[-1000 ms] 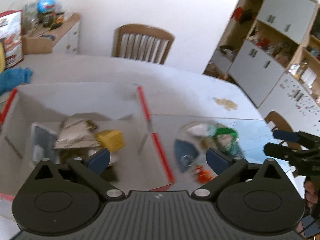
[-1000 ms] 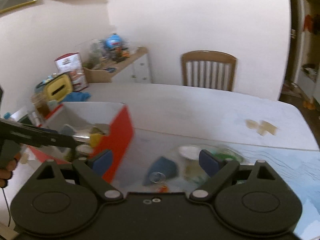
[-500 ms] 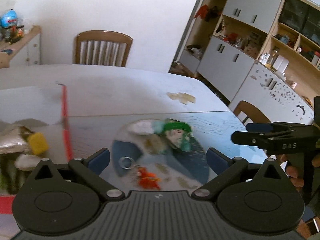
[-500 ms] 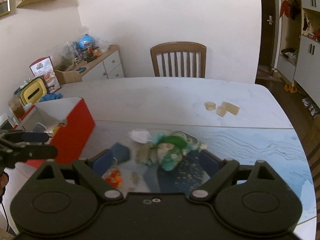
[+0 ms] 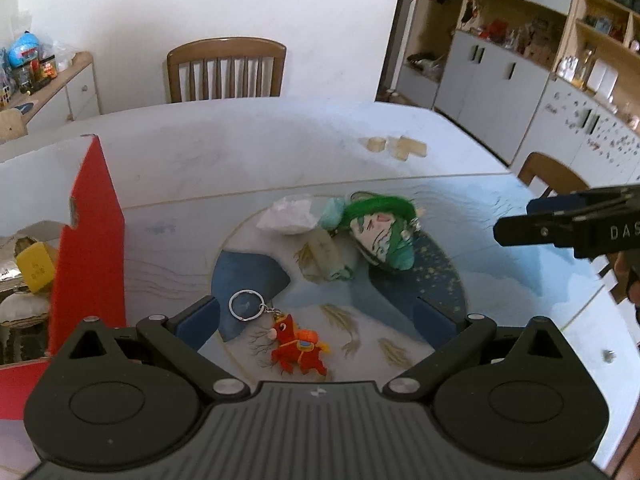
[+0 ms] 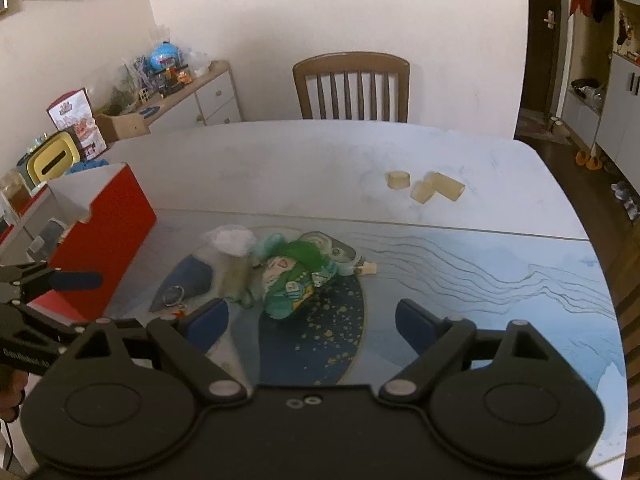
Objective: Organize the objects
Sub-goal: 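Move both open tools back to the remaining items on the table, then grasp red horse keychain with left tool while right tool grasps green-haired plush doll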
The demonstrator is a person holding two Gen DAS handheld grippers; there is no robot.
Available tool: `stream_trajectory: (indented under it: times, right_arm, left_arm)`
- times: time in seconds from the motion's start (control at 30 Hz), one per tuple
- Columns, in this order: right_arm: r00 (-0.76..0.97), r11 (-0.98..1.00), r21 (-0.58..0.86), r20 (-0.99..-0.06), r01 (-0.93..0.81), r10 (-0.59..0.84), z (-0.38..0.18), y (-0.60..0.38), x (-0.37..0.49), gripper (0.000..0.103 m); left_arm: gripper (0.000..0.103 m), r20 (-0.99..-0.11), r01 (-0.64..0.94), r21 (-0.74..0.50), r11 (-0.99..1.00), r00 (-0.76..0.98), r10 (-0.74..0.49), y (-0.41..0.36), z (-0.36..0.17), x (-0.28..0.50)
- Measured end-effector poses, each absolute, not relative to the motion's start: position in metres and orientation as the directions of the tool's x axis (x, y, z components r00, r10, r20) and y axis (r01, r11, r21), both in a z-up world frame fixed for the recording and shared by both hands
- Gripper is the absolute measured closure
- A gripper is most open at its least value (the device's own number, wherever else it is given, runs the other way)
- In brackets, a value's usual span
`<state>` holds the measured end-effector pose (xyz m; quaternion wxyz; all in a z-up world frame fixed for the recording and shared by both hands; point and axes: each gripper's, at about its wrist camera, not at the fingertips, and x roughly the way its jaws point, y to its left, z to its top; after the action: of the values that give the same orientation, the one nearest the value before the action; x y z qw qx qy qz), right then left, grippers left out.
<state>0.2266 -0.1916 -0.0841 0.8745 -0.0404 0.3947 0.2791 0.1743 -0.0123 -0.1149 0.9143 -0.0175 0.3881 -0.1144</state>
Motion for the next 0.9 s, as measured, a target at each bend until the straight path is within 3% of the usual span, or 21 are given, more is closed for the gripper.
stream_trajectory:
  times: [0.17, 0.67, 0.9]
  right_arm:
    - [0.497, 0.818, 0.145, -0.730, -0.557, 0.469, -0.101, -0.178, 0.240, 0.017]
    - [0.449, 0.771, 0.082, -0.772, -0.632, 0.450, -0.137, -0.133, 0.269, 0.021]
    - [0.459, 0.775, 0.056, -0.778, -0.629, 0.429, -0.146, -0.120, 0.278, 0.027]
  left_arm:
    - [0.000, -0.719, 0.205, -0.059, 0.977, 0.670, -0.184, -0.025, -0.133, 0.179]
    - [0.001, -0.769, 0.125, -0.030, 0.992, 0.631, -0.103, -0.025, -0.167, 0.195]
    - [0.017, -0.778, 0.124, -0.027, 0.992, 0.621, -0.099, -0.027, -0.171, 0.197]
